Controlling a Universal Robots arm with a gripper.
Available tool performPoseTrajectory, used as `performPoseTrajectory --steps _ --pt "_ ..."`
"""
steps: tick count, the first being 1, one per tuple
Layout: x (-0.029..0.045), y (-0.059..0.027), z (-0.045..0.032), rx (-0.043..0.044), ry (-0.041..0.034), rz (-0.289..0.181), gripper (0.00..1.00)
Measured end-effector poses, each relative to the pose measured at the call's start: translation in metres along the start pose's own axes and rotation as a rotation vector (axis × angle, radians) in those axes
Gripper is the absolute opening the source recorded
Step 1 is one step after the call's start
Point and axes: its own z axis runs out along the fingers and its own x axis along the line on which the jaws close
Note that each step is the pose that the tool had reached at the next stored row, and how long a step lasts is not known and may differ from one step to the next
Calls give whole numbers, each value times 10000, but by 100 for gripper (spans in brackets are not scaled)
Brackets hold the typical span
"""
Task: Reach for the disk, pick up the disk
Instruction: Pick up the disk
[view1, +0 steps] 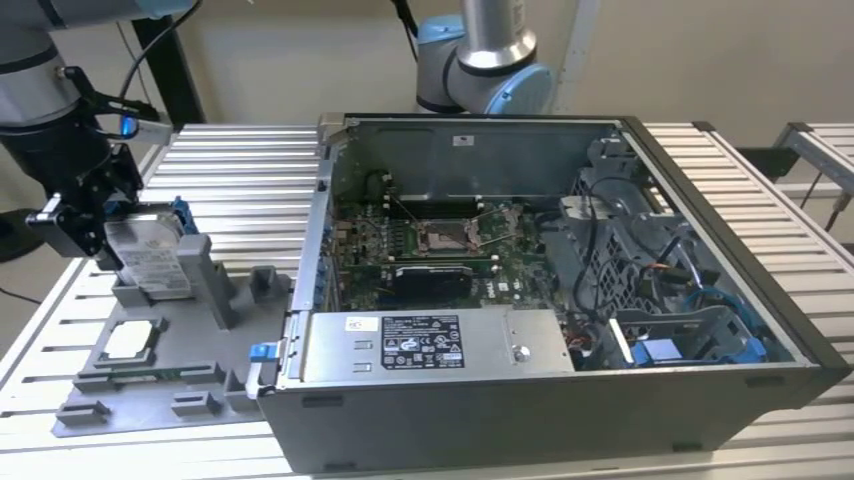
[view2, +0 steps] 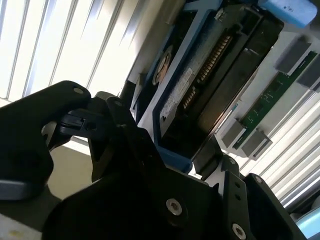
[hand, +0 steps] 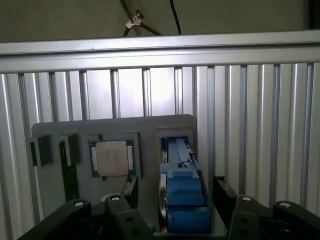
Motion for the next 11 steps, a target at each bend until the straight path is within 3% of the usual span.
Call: performPoseTrajectory --steps 11 --pt "0 0 9 1 0 0 100"
